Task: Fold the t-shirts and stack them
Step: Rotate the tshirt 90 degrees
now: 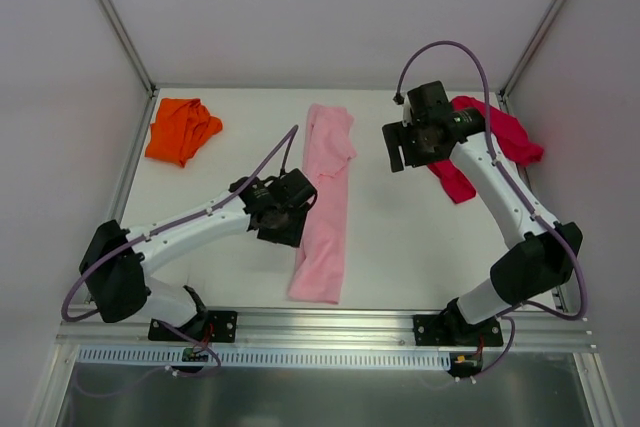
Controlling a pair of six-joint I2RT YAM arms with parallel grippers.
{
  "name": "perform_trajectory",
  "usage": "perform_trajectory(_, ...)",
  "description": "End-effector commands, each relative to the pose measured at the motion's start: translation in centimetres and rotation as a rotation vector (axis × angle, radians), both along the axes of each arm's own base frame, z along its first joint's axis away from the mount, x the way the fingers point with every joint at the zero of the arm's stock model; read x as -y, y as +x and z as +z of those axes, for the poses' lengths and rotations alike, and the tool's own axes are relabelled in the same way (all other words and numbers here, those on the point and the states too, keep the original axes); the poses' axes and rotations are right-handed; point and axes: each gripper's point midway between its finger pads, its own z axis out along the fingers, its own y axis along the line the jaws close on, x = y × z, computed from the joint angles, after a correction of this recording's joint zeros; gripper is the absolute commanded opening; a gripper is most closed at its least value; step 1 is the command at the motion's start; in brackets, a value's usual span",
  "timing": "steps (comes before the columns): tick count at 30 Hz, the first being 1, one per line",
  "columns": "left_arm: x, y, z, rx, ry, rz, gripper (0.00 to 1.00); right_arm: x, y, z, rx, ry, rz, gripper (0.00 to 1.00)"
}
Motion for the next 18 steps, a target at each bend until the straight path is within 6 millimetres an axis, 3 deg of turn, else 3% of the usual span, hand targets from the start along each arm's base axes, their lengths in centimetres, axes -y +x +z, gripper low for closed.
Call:
perform_trajectory(1,-2.9,-2.4,0.6,0.014,0.067,0.032,0.48,-1.6,0.0,0.5,0.004,0.057,0.019,0.75)
perform_trajectory(2,-3.4,-3.1,0.0,0.004,0.074,0.029,0.48,-1.9,0.0,0.4,-0.005,0.059,0.025,0.75)
perform_trajectory(9,-1.8,-7.8,0.0,-0.008,-0.066,-0.026,0.46,-3.1,0.0,-1.4,-0.064,0.048,0.039,0.74)
perform_trajectory(13,-2.8,-10.1,-0.9,0.036,0.123,-0.114,0.46,-3.3,0.1,-1.9,-0.074,0.045,0.049,0.74)
perform_trajectory(18,-0.9,-11.3,-1.9,0.063,0.157,-0.176,0.45,-4.5,0.1,-2.3,-0.104,0.084,0.071,0.73)
